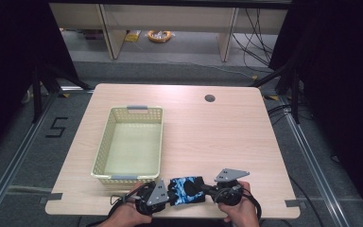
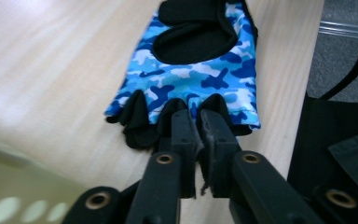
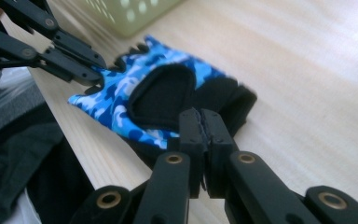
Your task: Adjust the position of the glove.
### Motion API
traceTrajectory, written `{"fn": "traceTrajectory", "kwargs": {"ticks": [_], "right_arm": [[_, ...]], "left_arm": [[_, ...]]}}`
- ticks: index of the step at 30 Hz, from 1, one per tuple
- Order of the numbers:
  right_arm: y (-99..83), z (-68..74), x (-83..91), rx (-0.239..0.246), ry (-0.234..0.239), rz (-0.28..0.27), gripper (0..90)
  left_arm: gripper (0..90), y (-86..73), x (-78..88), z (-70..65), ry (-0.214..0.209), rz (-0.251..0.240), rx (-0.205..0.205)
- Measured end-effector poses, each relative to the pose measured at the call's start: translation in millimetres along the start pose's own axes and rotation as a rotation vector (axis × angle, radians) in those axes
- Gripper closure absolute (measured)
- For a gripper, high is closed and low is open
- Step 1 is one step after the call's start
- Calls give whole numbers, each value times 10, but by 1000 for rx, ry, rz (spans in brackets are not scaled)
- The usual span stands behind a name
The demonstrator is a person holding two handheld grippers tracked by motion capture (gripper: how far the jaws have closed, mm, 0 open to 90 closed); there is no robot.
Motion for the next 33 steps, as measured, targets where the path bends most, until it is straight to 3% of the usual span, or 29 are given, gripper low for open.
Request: {"fn": "traceTrajectory", "kwargs": {"ticks": [6, 7, 8, 10, 14, 15, 18, 19, 20, 22, 23, 24, 26, 27, 28, 29, 32, 33], "right_arm": [[151, 131, 125, 13, -6, -64, 892], [151, 176, 121, 3, -1, -55, 892], [154, 183, 101, 33, 2, -55, 892], [113, 215, 40, 36, 5, -37, 892], [-17, 196, -72, 30, -4, 25, 889], [-93, 167, -134, 16, 24, 49, 863], [-96, 163, -115, -1, 37, 55, 786], [-72, 155, -115, -3, 22, 28, 759], [-61, 148, -84, -4, 20, 37, 730], [-25, 96, -24, -18, -7, 16, 666], [-9, 61, 19, -58, -20, -3, 637], [-12, -8, 56, -67, -53, -13, 623], [-39, -97, 86, -119, -69, -22, 611], [-62, -95, 81, -172, -68, -17, 604], [-89, -140, 72, -161, -69, -11, 603], [-111, -141, 54, -186, -61, -5, 597], [-130, -132, -9, -203, -36, 2, 588], [-134, -128, -20, -207, -42, 24, 586]], "left_arm": [[837, 43, 84, 113, 26, -15, -5], [837, 28, 95, 130, 18, -9, 6], [834, 10, 94, 144, 27, -9, 11], [821, -30, 68, 142, 19, -7, 27], [768, -119, 15, 124, 12, 44, -12], [755, -139, -3, 99, 6, 44, 13], [693, -166, -11, 106, 1, 65, 25], [654, -155, -10, 94, -9, 47, 45], [637, -150, 21, 116, -4, 50, 42], [583, -144, 75, 155, 3, 43, 55], [559, -144, 97, 179, 4, 37, 64], [550, -147, 118, 196, 8, 32, 80], [533, -171, 138, 244, 16, 40, 87], [530, -185, 145, 253, 11, 52, 87], [527, -190, 145, 266, 10, 51, 67], [525, -203, 137, 263, 19, 54, 83], [523, -225, 103, 268, 21, 76, 66], [523, -224, 88, 253, 14, 71, 78]]}}
Point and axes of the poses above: each handheld gripper's, and its own axes: x roughly backward along the jaws, y roughly out of its top, z roughly to its left, the point moved 7 cm from there along -x, roughly forward along the jaws, and after that the axes turned 8 degrees about x, right-handed, at the moved point
